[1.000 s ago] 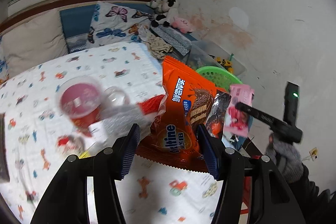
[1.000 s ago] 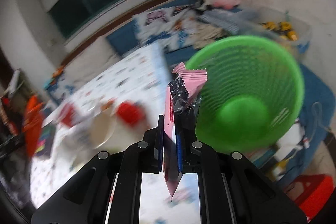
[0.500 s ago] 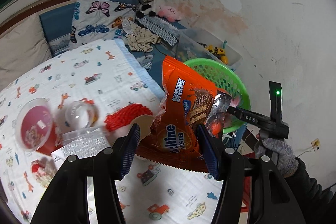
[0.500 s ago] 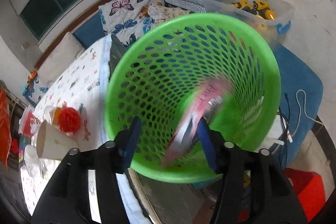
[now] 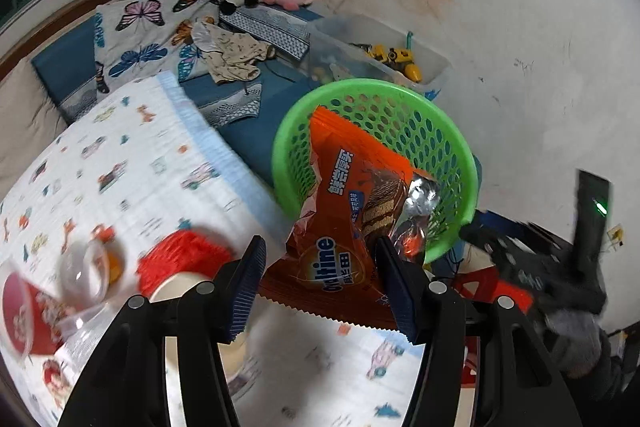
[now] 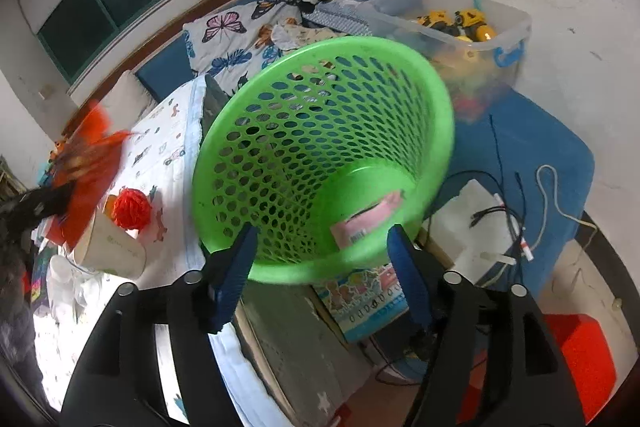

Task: Collect trash
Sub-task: 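Carry both items to the green basket and open both tools to drop them, then grasp the paper cup with the right tool while the left tool grasps the water bottle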

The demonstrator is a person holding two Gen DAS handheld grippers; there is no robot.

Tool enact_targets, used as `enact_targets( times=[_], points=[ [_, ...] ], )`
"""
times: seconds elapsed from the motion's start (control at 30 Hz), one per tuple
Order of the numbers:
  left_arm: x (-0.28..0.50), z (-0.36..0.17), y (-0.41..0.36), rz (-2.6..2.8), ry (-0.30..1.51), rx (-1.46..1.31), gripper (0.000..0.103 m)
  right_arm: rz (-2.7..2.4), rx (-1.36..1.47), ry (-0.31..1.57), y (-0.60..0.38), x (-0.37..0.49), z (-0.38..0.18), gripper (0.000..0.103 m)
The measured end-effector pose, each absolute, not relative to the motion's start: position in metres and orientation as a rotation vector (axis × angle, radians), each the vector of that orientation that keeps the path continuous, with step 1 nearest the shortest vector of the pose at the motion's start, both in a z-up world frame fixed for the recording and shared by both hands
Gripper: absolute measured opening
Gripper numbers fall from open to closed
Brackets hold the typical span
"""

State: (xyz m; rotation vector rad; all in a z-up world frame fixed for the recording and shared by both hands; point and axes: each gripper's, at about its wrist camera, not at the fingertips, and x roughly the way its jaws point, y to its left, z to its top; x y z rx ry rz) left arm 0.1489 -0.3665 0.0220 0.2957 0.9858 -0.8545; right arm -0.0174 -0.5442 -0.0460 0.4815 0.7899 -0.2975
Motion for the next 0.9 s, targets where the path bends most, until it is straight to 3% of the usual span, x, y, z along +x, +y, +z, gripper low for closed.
enact_targets(
  times=[0.2, 0.3, 0.5, 0.63, 0.9],
  points=[
    [0.152, 0.005, -0.413, -0.857, 1.018, 0.344, 0.055, -0.351, 0.482, 0.743, -0.545, -0.04, -0.041, 0.075],
    [0.152, -0.003, -0.429, -0.849, 1.018, 0.379, 0.062, -0.348, 0.529, 0.727, -0.552, -0.048, -0.042, 0.075],
    [0.153, -0.012, -0.451, -0.836, 1.02, 0.401, 0.064, -0.351, 0.526, 0.725, -0.552, -0.056, -0.041, 0.075],
    [0.15, -0.005, -0.452, -0.851, 0.99, 0.376, 0.069, -0.34, 0.518, 0.716, -0.55, -0.059, -0.04, 0.075],
    [0.141, 0.032, -0.418, -0.856, 0.918, 0.273, 0.072, -0.286, 0.493, 0.703, -0.533, -0.058, -0.028, 0.075]
  ],
)
